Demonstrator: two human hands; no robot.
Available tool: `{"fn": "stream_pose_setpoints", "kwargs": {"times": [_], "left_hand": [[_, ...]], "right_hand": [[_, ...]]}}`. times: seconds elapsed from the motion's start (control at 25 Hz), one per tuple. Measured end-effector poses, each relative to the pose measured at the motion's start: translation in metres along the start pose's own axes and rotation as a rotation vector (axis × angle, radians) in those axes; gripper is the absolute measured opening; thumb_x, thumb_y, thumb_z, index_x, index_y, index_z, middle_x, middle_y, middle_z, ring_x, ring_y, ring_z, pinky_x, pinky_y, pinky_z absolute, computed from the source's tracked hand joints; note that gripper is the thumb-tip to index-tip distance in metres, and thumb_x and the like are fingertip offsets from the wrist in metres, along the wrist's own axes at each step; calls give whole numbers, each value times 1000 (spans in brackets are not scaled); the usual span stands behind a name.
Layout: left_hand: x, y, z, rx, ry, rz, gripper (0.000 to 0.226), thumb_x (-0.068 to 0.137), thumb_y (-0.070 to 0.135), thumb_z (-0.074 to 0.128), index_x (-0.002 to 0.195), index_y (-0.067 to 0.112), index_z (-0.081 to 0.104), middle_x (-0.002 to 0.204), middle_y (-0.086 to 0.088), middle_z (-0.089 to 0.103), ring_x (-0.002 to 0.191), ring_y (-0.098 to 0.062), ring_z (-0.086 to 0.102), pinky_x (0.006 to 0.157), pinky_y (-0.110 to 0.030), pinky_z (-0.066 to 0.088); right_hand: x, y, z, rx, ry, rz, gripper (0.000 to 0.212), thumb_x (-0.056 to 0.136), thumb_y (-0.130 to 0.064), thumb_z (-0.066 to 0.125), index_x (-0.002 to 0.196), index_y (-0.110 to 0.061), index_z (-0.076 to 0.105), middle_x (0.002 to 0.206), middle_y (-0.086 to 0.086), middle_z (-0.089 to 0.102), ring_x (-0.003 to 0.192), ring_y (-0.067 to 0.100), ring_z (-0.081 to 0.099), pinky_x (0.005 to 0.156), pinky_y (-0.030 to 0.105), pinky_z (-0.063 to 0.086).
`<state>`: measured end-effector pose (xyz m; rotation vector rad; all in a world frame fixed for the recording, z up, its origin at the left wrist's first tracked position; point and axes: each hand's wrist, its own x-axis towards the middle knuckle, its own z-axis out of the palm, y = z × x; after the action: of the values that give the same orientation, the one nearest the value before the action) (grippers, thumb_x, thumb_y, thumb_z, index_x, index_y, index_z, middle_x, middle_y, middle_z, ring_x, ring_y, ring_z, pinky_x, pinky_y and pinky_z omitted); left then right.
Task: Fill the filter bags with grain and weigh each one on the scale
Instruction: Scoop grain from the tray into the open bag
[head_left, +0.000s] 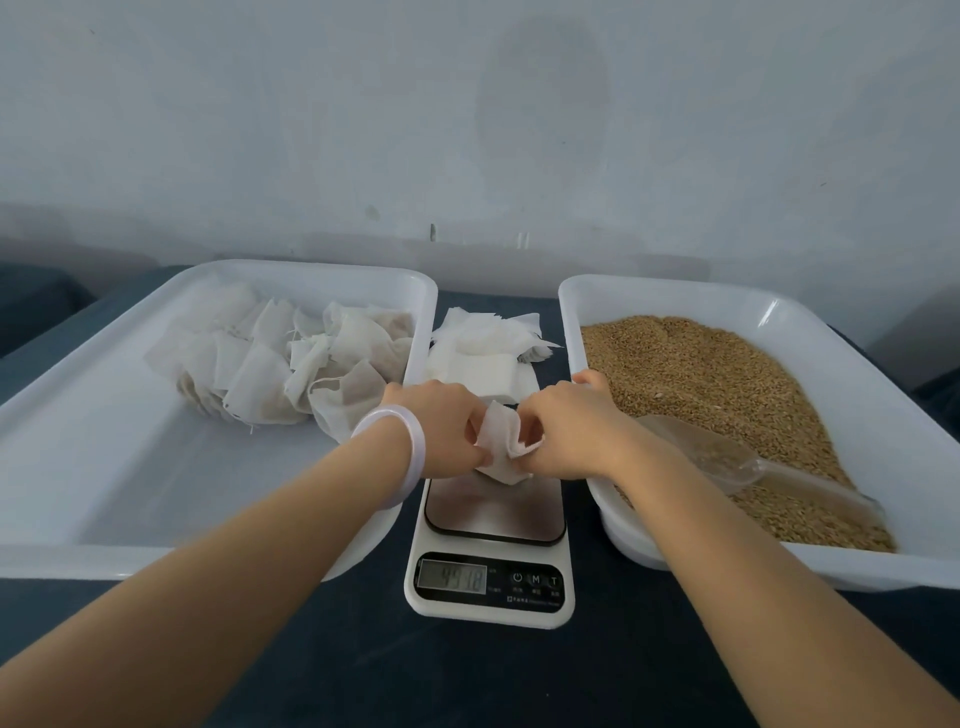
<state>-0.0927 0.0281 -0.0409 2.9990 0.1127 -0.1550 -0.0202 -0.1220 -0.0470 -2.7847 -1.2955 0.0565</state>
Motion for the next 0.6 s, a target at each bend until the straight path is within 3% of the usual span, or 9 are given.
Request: {"fn": "stream_pose_setpoints", "kwargs": {"times": [0.08, 0.16, 0.36, 0.6], "left_hand": [[0, -1, 0, -41, 9, -5, 22, 80, 45, 59, 100, 36, 63, 99, 19, 65, 97, -13, 58, 86, -33, 40], [0, -2, -1, -61, 7, -15, 21, 80, 45, 58, 99, 36, 62, 98, 18, 65, 96, -14, 59, 87, -34, 41], [-1, -2, 0, -26, 5, 1, 20, 81, 46, 57, 98, 37, 61, 98, 15, 67, 95, -16, 60, 87, -35, 43], [0, -1, -1, -65, 7, -10, 18, 82, 44, 57, 99, 37, 60, 99, 15, 66, 95, -15, 59, 86, -34, 41]], "right_hand": [[-4, 4, -4, 186, 23, 18, 31, 71, -42, 69, 82, -31, 42, 77, -19, 52, 77, 2, 45, 91, 28, 22], [-6, 5, -5, 204, 28, 27, 39, 69, -43, 72, 90, -28, 43, 77, -20, 46, 80, 6, 40, 83, 25, 18], [-9, 3, -4, 133, 39, 10, 38, 71, -48, 70, 73, -32, 36, 74, -17, 43, 87, 15, 37, 80, 25, 14], [-11, 2, -4, 165, 29, 24, 41, 70, -53, 71, 68, -29, 38, 78, -9, 50, 87, 16, 38, 86, 26, 19]]}}
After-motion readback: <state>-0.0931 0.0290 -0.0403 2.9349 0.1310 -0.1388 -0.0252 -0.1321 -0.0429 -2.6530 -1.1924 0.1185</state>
